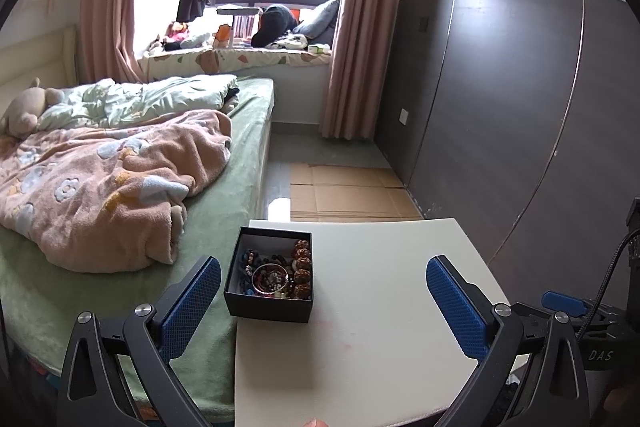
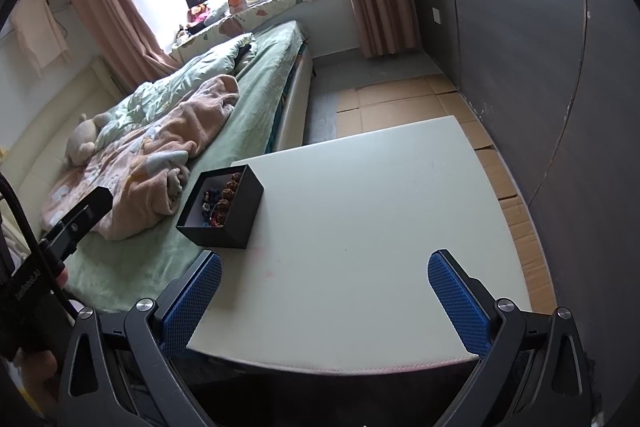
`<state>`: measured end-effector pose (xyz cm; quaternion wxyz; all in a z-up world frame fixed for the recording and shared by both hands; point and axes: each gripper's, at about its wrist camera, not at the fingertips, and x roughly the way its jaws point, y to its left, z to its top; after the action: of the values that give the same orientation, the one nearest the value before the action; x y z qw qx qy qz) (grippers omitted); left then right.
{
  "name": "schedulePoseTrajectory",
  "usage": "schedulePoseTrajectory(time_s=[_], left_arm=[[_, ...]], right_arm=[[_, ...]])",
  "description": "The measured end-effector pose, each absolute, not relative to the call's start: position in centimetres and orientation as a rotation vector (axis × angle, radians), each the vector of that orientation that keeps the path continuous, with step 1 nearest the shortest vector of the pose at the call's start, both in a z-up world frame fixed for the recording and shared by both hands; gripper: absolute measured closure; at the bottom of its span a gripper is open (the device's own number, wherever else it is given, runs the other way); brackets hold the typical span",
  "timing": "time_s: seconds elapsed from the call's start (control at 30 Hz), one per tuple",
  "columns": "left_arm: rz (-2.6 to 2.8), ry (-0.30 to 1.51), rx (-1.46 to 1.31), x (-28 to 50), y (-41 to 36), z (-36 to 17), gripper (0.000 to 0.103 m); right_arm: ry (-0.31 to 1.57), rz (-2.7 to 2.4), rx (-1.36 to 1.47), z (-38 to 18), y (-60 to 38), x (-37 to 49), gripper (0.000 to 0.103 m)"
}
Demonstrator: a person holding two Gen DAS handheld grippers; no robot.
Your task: Organize jewelry
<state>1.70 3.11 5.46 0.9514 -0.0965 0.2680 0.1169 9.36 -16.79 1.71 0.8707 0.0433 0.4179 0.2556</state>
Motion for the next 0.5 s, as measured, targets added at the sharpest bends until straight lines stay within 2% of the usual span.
schedulePoseTrajectory(time_s=[0.5], left_arm=[[0.242, 0.546, -0.205, 1.69, 3.13, 5.56, 0.0]], right_arm=[[0.886, 0.526, 0.081, 1.13, -16.63, 9.78, 0.0]])
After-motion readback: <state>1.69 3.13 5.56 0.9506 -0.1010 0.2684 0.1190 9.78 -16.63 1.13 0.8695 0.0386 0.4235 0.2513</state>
